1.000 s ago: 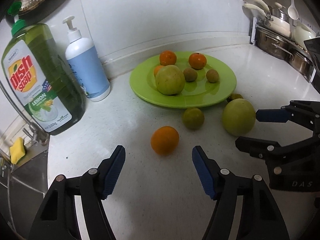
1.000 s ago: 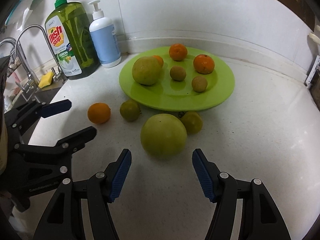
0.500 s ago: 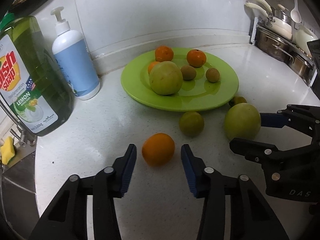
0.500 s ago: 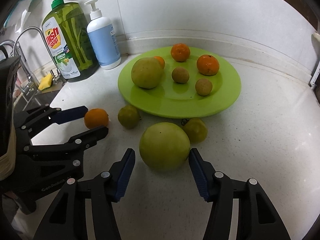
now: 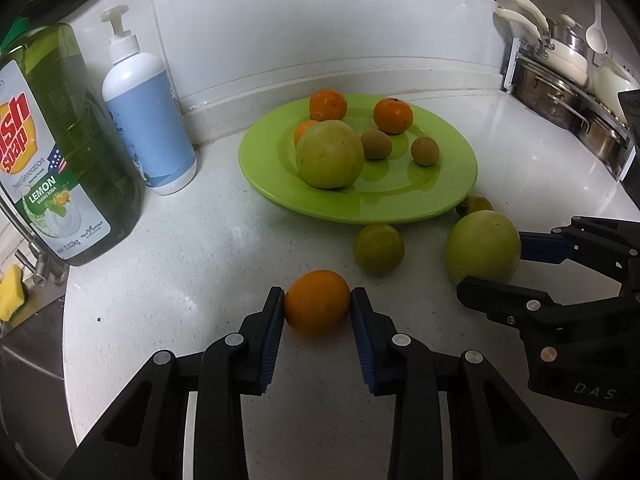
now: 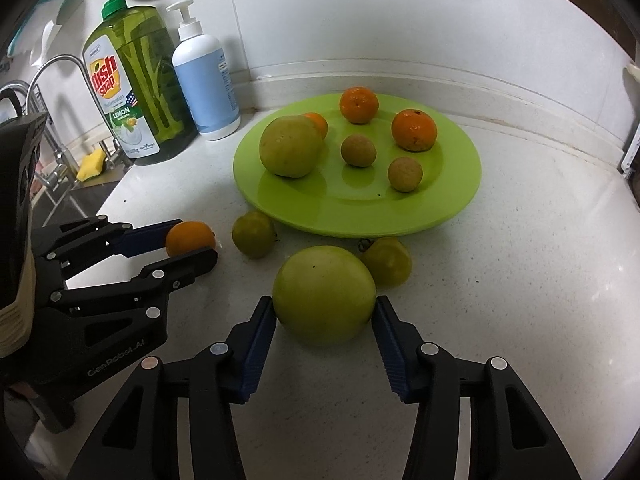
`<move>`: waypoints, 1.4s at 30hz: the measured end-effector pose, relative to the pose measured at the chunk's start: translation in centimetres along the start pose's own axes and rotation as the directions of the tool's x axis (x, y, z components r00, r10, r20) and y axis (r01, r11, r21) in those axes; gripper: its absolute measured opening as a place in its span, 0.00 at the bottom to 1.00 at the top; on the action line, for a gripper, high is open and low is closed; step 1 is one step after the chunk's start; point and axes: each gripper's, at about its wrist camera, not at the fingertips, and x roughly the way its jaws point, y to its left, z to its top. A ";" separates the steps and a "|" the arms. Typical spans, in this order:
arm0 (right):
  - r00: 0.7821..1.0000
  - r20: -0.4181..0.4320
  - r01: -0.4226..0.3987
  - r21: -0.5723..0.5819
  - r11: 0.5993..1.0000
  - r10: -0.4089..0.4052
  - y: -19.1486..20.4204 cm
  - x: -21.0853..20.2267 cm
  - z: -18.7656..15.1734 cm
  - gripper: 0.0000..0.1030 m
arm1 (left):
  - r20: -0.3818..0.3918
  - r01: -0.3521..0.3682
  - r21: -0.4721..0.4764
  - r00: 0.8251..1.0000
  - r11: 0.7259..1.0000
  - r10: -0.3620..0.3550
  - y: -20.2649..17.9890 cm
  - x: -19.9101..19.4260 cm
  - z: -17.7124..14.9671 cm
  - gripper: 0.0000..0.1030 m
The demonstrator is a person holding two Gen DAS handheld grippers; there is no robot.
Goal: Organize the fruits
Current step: 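Grasp an orange with left gripper while right gripper grasps large yellow-green fruit, then carry both held fruits over the green plate and lower them onto it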
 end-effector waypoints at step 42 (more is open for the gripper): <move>0.975 0.220 0.023 -0.031 0.999 -0.016 -2.5 -8.1 4.3 0.49 | 0.191 -0.030 -0.049 0.981 0.998 0.039 -2.6 -7.5 6.5 0.32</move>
